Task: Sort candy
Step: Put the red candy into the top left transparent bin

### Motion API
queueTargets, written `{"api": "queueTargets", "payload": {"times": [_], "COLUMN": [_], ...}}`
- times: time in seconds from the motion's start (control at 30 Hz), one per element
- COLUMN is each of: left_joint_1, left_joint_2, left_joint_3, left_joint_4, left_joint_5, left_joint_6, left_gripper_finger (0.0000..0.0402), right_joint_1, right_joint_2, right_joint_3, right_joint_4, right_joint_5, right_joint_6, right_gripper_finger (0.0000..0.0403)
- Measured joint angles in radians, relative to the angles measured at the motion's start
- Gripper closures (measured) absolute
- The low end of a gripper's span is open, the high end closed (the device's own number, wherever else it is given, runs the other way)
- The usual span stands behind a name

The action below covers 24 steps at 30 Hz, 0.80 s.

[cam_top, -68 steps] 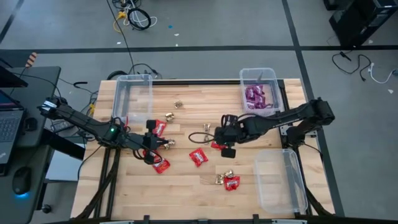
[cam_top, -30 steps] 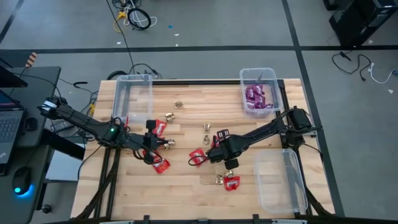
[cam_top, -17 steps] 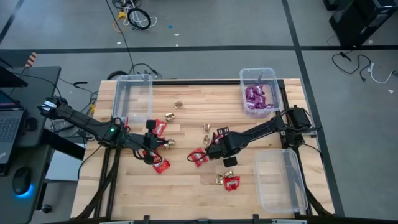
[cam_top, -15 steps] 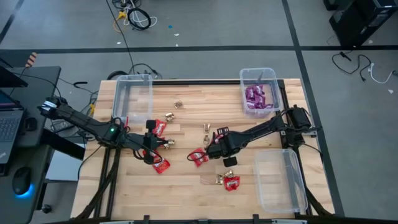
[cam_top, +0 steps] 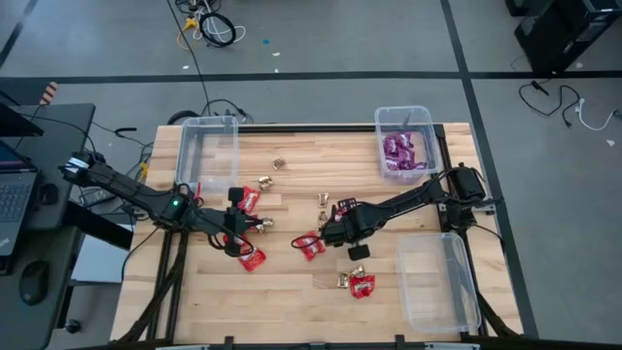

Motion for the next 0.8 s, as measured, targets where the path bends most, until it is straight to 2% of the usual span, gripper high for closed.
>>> {"api": "queueTargets", "payload": {"times": [0.13,0.3,0.47,0.8], "left_joint_1": [0.0,0.0,0.0,0.0], "left_joint_2": [0.0,0.0,0.018,0.183], "left_joint_3": [0.0,-0.001,-0.001,-0.001], "left_joint_4": [0.0,0.023,0.11,0.314], "left_joint_5": [0.0,0.0,0.018,0.038], "left_joint_6": [0.0,0.004,0.071,0.184], "left_gripper_finger": [0.04,0.04,0.04,0.0395], "right_joint_1": [0.001,0.003,0.023,0.06], "right_joint_2": [0.0,-0.001,-0.01,-0.011], "right_joint_3": [0.0,0.0,0.016,0.138], "right_joint_4": [-0.011,-0.011,-0.028,-0.072], "right_joint_5": [-0.033,-0.018,0.008,0.021], "right_joint_6": [-0.011,0.0,0.036,0.153], "right_gripper_finger": [0.0398,0.0402,0.0403,0.0403]}}
